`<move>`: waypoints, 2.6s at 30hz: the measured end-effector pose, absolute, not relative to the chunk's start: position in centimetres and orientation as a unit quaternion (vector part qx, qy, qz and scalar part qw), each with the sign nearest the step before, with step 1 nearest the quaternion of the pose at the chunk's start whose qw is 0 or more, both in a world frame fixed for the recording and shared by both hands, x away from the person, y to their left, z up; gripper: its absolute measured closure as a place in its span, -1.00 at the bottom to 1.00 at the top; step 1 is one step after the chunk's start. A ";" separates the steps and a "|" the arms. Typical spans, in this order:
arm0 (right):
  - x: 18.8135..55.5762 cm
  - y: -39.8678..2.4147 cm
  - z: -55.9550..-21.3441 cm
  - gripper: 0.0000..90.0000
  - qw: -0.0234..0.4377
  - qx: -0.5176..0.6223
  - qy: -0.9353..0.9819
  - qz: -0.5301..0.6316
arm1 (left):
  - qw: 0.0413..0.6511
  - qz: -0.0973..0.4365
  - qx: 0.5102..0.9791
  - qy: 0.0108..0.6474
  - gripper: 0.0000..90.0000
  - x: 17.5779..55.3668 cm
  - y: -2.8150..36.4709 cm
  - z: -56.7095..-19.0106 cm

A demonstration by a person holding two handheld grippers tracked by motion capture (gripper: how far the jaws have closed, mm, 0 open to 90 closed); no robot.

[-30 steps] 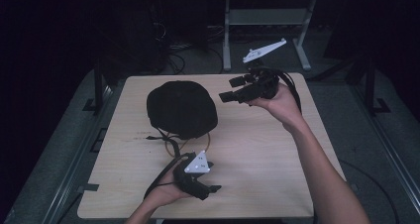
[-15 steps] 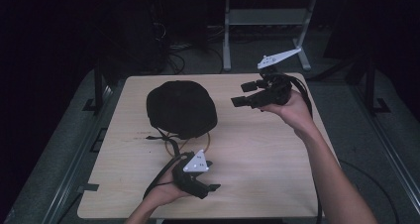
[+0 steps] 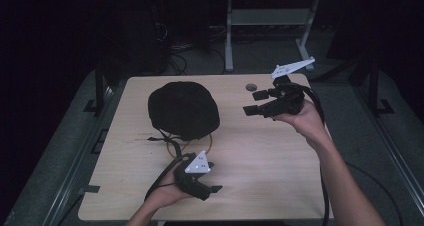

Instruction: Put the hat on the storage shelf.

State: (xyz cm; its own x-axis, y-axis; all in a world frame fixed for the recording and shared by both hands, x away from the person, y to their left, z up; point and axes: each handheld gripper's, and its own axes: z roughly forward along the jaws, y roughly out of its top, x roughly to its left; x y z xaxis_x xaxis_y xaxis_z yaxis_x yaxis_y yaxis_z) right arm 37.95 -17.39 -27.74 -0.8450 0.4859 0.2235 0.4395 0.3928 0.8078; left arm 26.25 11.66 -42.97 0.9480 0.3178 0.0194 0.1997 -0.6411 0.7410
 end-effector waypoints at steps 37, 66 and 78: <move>34.8 -24.5 -35.3 -0.50 0.007 0.339 0.813 0.474 | 0.392 0.067 0.906 0.142 -0.44 26.5 11.6 -43.3; 31.3 -29.1 -41.3 -0.52 -0.013 0.383 0.803 0.457 | 0.385 0.073 0.911 0.127 -0.46 26.1 10.9 -43.4; 28.6 -30.7 -43.3 -0.52 -0.008 0.394 0.798 0.456 | 0.385 0.073 0.911 0.127 -0.46 26.0 10.7 -43.5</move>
